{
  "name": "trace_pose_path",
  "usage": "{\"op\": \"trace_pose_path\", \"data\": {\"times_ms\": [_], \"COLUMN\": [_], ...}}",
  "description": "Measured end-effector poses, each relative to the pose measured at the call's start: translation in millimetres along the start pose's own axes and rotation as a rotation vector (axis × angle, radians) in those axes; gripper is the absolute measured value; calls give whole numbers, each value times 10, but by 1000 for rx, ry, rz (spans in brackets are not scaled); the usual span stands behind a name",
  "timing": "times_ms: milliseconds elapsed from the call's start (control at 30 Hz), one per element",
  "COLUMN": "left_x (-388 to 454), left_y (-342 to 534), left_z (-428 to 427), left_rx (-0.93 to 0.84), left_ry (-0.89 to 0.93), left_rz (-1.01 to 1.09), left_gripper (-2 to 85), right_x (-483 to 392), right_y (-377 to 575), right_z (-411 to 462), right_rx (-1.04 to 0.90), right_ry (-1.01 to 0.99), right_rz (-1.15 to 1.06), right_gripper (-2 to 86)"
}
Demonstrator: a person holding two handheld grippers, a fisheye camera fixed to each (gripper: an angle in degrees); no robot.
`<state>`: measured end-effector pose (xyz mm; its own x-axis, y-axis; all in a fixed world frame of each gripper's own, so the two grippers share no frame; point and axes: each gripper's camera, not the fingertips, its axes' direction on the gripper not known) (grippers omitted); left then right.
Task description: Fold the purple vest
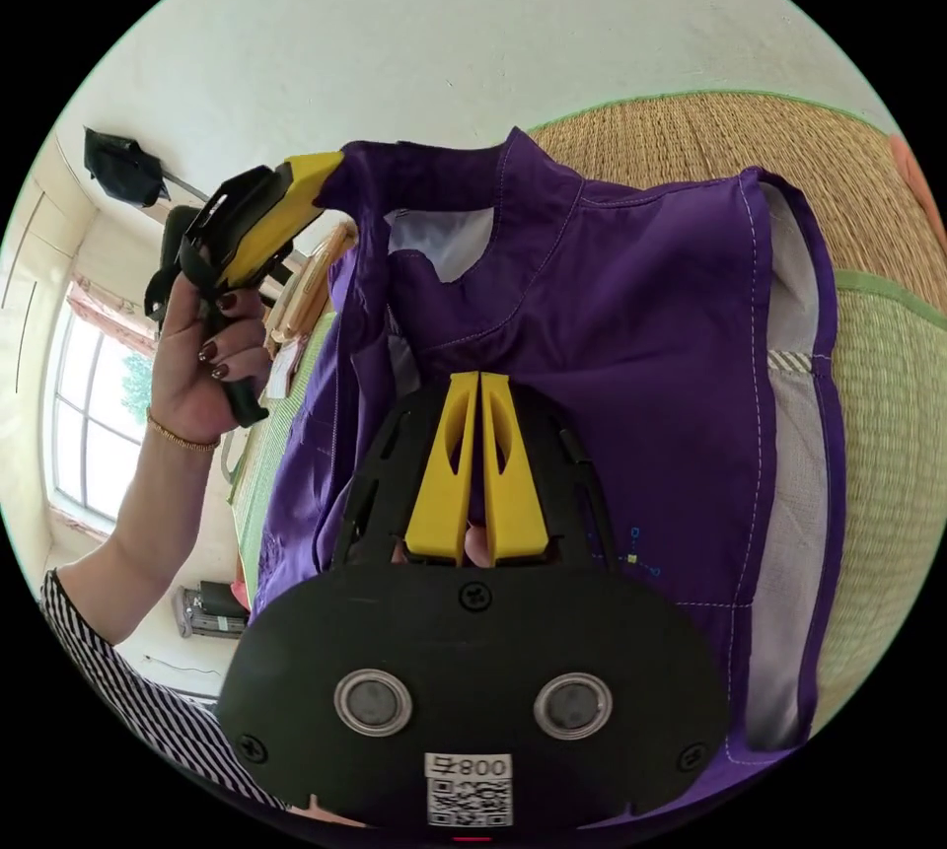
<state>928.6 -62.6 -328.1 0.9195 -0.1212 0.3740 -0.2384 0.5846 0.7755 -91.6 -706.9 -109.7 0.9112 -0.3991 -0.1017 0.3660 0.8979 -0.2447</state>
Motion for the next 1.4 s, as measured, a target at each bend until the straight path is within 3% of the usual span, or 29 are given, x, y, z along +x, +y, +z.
{"op": "trace_pose_path", "data": {"times_ms": [167,333,467,933,1167,1300,1400], "left_x": [-59,47,23,-241,7,120,162], "left_y": [146,711,1267,3249,4251,4997,5471], "left_z": [366,121,-66,-385,-957,-1382,-1509], "left_rx": [-173,-164,-229,-207,-204,-201,-192], "left_ry": [-142,-92,-91,10,-170,-342,-366], "left_rz": [25,111,113,-182,-269,-415,-516], "left_gripper": [60,79,76,73,90,103,107], "right_x": [151,212,116,-136,-406,-500,-645], "right_y": [19,45,20,-586,383,1386,2009], "right_z": [-109,-254,-421,-683,-1774,-2300,-2494], "right_rx": [10,29,52,-6,3,-99,-172], "right_ry": [-81,-125,-42,61,84,189,179], "right_rz": [29,40,2,-5,-140,-97,-53], "right_gripper": [3,2,1,7,41,59,61]}}
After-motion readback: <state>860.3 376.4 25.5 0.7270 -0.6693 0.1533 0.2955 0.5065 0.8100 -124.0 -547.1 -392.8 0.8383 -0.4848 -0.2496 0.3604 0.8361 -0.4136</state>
